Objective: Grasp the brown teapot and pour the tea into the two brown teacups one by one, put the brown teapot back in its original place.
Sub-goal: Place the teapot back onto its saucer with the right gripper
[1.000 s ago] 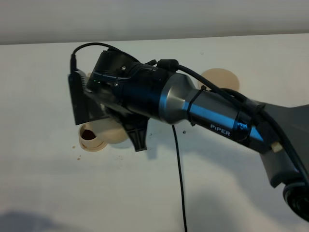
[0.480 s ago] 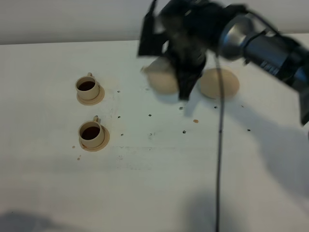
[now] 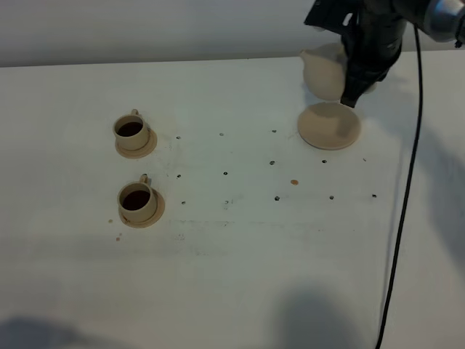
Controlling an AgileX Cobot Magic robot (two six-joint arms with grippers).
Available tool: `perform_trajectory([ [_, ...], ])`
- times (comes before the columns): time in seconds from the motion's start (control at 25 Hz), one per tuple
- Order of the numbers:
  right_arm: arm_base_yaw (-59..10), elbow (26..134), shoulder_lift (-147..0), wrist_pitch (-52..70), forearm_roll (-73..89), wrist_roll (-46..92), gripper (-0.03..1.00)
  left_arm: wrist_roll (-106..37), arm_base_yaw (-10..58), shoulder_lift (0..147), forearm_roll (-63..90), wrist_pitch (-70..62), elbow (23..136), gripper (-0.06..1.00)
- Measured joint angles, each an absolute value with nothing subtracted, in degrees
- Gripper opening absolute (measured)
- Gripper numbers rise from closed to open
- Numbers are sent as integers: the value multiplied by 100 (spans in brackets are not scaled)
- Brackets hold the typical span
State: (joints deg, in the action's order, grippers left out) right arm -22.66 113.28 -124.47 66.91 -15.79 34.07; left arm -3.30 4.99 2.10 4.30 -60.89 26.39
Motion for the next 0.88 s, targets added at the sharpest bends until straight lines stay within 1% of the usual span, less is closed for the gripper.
perform_trajectory([
  [0.6,-2238,11328,-13129,6518,-1267,3392,11,-330,499,210,430,-6089,2639,-2],
  [0.88,-2060,11234,-13205,6449,-1216,3389,11,-330,499,210,430,-6089,2639,-2],
])
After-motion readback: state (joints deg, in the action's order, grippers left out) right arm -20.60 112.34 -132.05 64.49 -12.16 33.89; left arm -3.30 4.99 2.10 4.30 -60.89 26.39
